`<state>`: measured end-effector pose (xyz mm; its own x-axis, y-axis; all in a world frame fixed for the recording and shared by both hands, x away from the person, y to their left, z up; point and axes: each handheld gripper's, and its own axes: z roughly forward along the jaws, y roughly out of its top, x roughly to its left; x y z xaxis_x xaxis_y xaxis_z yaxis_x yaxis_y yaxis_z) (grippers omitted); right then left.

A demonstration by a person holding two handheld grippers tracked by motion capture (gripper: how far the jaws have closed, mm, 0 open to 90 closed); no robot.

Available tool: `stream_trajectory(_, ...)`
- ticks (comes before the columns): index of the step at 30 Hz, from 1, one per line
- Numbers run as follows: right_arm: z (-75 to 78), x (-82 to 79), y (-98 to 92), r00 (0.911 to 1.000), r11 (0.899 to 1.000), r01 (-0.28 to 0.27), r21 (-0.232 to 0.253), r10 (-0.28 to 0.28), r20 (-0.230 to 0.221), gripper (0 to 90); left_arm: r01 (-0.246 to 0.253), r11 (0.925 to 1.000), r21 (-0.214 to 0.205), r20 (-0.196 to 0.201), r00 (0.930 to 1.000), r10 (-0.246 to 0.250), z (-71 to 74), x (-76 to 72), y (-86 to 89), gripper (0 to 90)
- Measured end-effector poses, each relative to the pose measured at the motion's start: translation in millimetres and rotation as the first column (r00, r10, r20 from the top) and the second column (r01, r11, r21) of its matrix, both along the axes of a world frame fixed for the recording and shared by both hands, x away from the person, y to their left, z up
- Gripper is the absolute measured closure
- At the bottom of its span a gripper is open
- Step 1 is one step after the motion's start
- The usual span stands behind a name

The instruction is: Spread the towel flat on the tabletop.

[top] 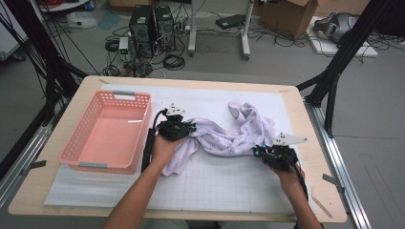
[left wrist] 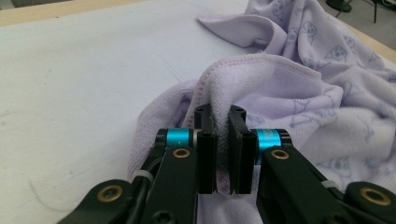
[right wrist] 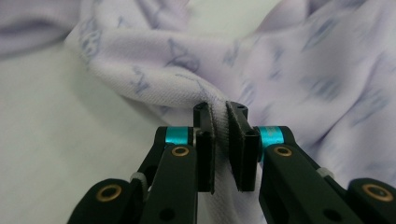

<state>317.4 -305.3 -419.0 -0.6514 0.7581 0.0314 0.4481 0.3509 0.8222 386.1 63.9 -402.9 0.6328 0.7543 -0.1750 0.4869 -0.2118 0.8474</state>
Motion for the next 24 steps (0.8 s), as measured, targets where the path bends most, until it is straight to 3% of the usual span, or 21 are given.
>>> stream_trajectory(4, 13.7, 31.6, 3.0, 0.9986, 0.998, 0.045, 0.036, -0.046, 0.025, 81.9, -0.043, 0.9991, -0.001, 0.012, 0.9990, 0.043, -2.6, 3.1, 7.0, 83.0)
stream_trajectory(7, 21.3, 57.7, 10.9, 0.9946, 0.995, 0.094, 0.029, -0.095, 0.043, 82.0, -0.060, 0.9981, 0.012, 0.011, 0.9981, 0.060, -7.1, 6.2, 12.9, 83.0)
stream_trajectory(11, 23.6, 84.9, 22.6, 0.9902, 0.992, 0.127, 0.007, -0.127, 0.059, 82.1, -0.078, 0.9968, 0.017, 0.011, 0.9969, 0.078, -12.0, 8.5, 16.6, 83.1)
stream_trajectory(14, 20.9, 102.4, 29.3, 0.9857, 0.987, 0.162, 0.011, -0.163, 0.045, 82.3, -0.080, 0.9965, 0.022, 0.010, 0.9967, 0.080, -14.4, 9.2, 16.6, 81.7)
stream_trajectory(18, 15.2, 120.2, 34.7, 0.9758, 0.976, 0.217, 0.010, -0.218, 0.019, 82.5, -0.083, 0.9963, 0.022, 0.001, 0.9965, 0.083, -15.7, 9.2, 16.3, 68.0)
stream_trajectory(20, 12.1, 127.4, 37.7, 0.9691, 0.969, 0.247, -0.005, -0.247, 0.008, 82.4, -0.092, 0.9955, 0.024, -0.003, 0.9958, 0.092, -15.0, 7.9, 15.3, 51.9)
stream_trajectory(21, 11.3, 128.4, 38.5, 0.9675, 0.968, 0.253, 0.000, -0.253, -0.001, 81.7, -0.082, 0.9964, 0.022, 0.003, 0.9966, 0.082, -14.5, 6.8, 15.7, 49.9)
stream_trajectory(23, 11.6, 127.1, 38.5, 0.9667, 0.967, 0.256, 0.005, -0.256, 0.002, 72.6, -0.071, 0.9973, 0.021, 0.014, 0.9974, 0.071, -14.8, 5.4, 17.1, 46.9)
stream_trajectory(24, 12.9, 125.2, 38.2, 0.9672, 0.967, 0.254, 0.014, -0.254, -0.008, 63.6, -0.064, 0.9977, 0.021, 0.005, 0.9979, 0.064, -16.0, 5.7, 18.1, 46.1)
